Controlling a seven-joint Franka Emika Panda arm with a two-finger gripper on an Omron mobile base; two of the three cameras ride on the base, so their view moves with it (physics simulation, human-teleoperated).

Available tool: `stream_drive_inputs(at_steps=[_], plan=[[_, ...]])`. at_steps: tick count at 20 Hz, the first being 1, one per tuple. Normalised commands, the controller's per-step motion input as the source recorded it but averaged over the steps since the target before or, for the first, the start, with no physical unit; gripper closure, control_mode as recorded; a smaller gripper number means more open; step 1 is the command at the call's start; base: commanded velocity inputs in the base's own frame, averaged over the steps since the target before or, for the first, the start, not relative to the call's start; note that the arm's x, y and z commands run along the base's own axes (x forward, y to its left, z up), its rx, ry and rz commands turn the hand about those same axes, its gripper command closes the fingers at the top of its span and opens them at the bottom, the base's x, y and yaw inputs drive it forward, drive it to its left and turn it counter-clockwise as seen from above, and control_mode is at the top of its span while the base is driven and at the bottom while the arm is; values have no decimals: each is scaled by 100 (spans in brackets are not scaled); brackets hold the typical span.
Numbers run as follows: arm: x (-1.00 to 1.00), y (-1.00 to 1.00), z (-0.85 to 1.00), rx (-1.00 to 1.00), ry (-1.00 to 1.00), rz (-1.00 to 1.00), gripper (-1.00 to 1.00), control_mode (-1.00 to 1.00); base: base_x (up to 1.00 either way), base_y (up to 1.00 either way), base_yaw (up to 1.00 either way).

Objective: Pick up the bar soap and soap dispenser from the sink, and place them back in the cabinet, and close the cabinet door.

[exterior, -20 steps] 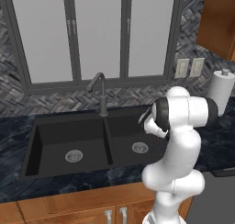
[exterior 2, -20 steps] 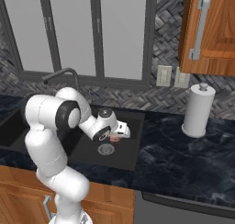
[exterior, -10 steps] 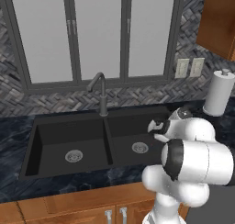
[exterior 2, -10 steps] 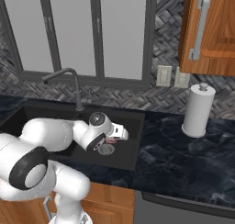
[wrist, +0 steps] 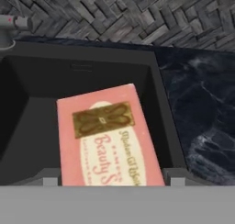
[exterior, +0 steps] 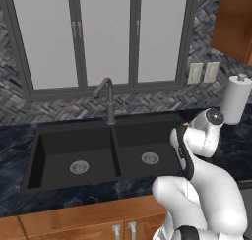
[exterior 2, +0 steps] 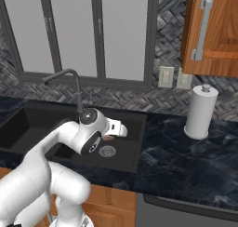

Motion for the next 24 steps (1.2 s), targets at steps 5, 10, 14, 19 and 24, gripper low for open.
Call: stream_drive_inputs(at_steps=[5,10,14,19,24], plan=[[-28,0,86,0,-2,0,100,-100,0,0,0],[-22,0,93,0,0,0,100,-100,0,0,0],[-26,0,96,0,0,0,100,-100,0,0,0],[-38,8,84,4,4,0,100,-100,0,0,0],[-45,18,73,3,10,0,100,-100,0,0,0]])
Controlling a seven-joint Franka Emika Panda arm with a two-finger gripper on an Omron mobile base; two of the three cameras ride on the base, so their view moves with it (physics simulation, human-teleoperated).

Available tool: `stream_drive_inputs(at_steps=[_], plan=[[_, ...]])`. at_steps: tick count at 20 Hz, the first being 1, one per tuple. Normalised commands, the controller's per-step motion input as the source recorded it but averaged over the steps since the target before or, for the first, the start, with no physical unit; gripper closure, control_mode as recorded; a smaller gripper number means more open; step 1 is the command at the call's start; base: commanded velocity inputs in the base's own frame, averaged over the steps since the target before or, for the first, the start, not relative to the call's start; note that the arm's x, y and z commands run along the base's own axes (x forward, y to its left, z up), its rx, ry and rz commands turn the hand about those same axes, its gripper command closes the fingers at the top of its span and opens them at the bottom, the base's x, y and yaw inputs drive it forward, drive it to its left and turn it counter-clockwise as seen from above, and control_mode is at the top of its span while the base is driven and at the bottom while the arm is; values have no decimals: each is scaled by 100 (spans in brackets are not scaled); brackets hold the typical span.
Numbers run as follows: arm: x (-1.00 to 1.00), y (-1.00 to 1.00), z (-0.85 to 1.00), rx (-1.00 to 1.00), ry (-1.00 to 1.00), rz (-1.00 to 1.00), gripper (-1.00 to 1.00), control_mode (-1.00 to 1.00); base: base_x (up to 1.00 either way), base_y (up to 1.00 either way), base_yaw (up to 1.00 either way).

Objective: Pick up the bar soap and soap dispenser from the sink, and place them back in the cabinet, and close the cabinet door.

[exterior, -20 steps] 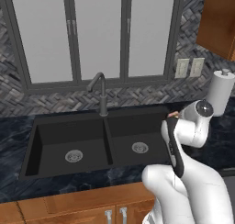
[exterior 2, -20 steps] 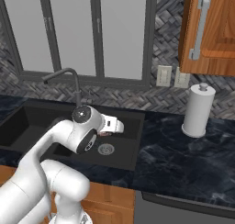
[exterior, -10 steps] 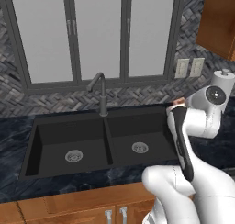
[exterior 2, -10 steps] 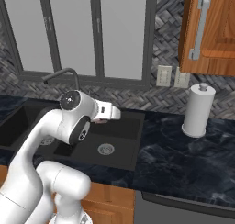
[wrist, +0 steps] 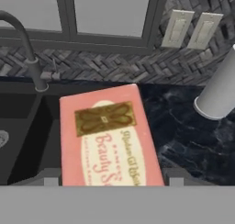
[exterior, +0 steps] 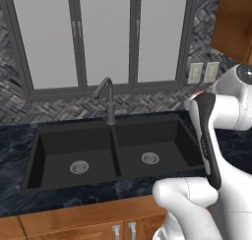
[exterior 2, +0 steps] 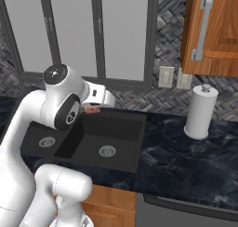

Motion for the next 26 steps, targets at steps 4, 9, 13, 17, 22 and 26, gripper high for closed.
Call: stream_drive_inputs(at_steps=[4,9,13,17,22,26], plan=[[-47,19,42,0,4,0,100,-100,0,0,0],[-46,17,7,0,0,0,100,-100,0,0,0],[-43,11,0,0,-2,0,100,-100,0,0,0],[-42,14,2,0,0,0,100,-100,0,0,0],[0,0,0,0,0,0,100,100,-77,30,0],[0,0,0,0,0,0,100,100,-94,65,-1]])
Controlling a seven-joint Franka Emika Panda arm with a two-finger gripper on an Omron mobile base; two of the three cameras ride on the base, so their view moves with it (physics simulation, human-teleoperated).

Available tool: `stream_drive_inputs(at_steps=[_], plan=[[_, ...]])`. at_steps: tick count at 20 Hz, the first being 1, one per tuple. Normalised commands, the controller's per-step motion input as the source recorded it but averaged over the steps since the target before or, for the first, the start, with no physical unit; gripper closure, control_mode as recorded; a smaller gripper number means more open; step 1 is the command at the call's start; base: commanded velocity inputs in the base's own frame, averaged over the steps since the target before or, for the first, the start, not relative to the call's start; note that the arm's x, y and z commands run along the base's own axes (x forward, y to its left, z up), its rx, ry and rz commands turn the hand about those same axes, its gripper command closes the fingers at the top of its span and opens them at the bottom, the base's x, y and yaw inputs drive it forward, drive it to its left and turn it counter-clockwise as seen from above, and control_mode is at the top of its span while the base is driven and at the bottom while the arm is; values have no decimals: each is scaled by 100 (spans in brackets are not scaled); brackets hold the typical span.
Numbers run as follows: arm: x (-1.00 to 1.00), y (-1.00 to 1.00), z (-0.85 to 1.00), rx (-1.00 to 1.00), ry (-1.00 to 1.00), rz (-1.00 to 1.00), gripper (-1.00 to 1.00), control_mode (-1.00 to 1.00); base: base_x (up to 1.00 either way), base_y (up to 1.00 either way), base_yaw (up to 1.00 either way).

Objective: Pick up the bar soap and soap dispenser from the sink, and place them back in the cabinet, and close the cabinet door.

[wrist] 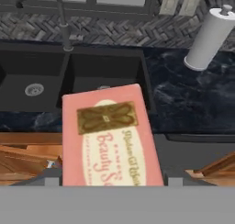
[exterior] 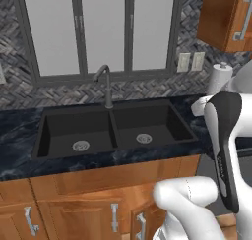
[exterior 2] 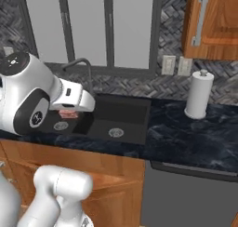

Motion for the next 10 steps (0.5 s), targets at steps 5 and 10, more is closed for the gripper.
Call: stream_drive_inputs(at_steps=[5,10], plan=[[0,0,0,0,0,0,100,100,-69,97,0],[0,0,0,0,0,0,100,100,-49,100,0]])
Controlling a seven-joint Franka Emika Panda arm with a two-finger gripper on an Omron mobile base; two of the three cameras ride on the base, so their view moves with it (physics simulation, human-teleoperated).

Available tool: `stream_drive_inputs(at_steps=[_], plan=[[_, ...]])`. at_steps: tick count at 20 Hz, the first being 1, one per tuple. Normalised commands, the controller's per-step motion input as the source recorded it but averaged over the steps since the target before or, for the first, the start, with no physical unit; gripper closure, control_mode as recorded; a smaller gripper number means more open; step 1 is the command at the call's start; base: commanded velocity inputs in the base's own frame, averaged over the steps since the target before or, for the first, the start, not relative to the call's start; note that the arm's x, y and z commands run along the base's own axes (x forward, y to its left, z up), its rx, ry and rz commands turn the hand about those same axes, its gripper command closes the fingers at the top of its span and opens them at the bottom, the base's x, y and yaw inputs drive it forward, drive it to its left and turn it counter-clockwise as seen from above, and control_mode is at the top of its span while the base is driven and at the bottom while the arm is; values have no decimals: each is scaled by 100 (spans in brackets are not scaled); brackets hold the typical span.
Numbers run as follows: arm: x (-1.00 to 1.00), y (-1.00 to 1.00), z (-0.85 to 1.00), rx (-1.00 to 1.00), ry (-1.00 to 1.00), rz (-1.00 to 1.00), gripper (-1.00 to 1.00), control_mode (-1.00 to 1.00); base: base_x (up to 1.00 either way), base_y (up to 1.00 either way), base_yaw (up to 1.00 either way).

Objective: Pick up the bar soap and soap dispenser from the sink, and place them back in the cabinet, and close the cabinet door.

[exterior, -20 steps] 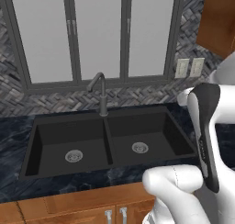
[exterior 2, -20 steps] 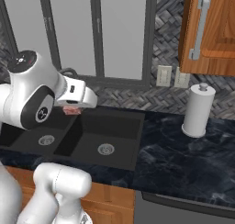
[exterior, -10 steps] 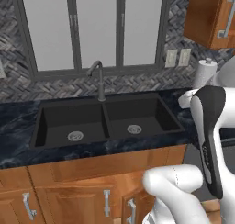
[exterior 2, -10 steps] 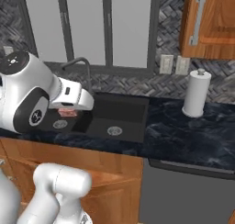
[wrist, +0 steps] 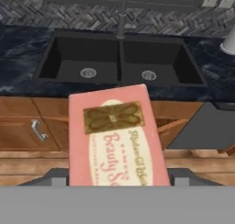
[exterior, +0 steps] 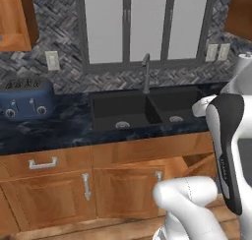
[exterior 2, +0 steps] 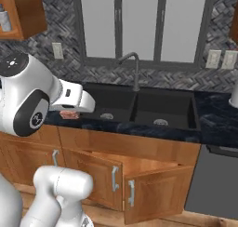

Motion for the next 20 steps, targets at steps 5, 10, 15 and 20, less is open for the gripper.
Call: stream_drive_inputs(at_steps=[5,10,15,20], plan=[[0,0,0,0,0,0,100,100,-30,100,0],[0,0,0,0,0,0,100,100,-16,100,0],[0,0,0,0,0,0,100,100,0,98,3],[0,0,0,0,0,0,100,100,32,51,17]])
